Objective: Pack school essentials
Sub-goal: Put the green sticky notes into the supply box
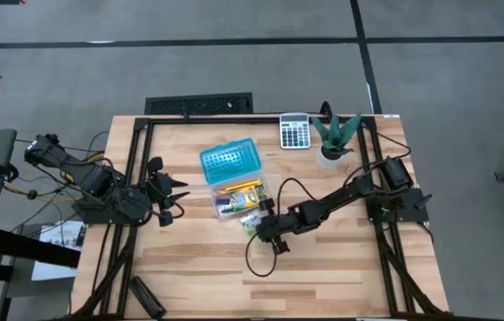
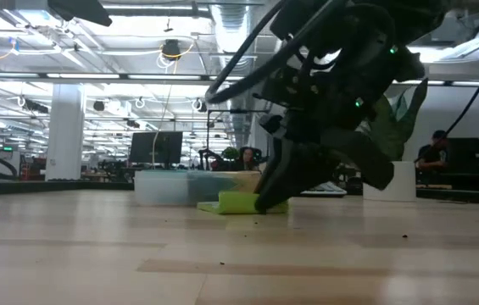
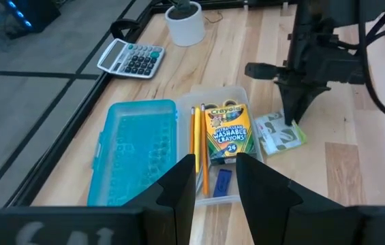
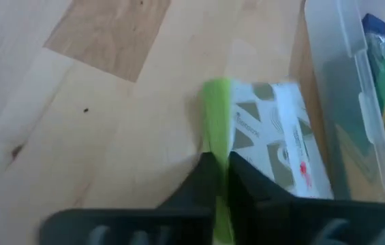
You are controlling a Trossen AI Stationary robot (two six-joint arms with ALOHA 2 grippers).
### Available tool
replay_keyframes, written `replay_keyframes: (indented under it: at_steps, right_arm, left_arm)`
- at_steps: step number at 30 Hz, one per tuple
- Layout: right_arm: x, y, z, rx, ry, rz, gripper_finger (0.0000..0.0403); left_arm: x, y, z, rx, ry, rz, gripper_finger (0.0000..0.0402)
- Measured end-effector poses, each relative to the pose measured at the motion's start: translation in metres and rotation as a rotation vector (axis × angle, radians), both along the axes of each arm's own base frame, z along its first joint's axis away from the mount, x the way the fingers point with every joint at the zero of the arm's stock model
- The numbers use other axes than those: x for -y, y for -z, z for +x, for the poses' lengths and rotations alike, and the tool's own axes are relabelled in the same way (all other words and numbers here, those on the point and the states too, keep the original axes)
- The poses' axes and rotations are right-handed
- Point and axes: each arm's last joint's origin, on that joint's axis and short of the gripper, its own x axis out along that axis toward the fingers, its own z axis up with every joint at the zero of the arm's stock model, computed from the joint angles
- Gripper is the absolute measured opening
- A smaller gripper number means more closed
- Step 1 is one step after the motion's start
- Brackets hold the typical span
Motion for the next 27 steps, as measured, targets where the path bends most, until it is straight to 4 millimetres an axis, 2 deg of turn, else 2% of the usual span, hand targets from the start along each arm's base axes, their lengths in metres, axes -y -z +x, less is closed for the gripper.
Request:
replay_keyframes:
  at_steps: [2,5,8,13,16,19,22,27]
  right_arm:
    - [0.000,-0.003,-0.002,-0.004,0.012,0.011,0.0014]
    - [-0.002,-0.005,-0.001,0.000,0.038,0.036,0.0013]
    - [-0.012,-0.019,0.000,0.013,0.020,0.072,0.0006]
    - [-0.030,-0.076,0.010,0.212,-0.040,0.126,0.0004]
    - [-0.031,-0.101,0.018,0.357,-0.087,0.115,0.0004]
    - [-0.022,-0.116,0.027,0.503,-0.077,0.088,0.0003]
    - [-0.005,-0.108,0.041,0.562,-0.019,0.082,0.0003]
    - [0.014,-0.076,0.061,0.590,0.033,0.075,0.0002]
  left_arm:
    - [0.000,0.000,0.000,0.000,0.000,0.000,0.0101]
    - [0.000,0.000,0.000,0.000,-0.001,-0.001,0.0101]
    - [0.000,0.000,0.000,0.002,-0.005,-0.006,0.0101]
    - [0.000,0.000,0.000,0.000,-0.005,-0.006,0.0101]
    - [0.000,0.000,0.000,0.000,-0.005,-0.007,0.0101]
    - [0.000,0.000,0.000,0.001,-0.006,-0.008,0.0101]
    - [0.000,0.000,0.000,0.002,-0.009,-0.012,0.0101]
    - [0.000,0.001,0.000,0.000,-0.014,-0.017,0.0101]
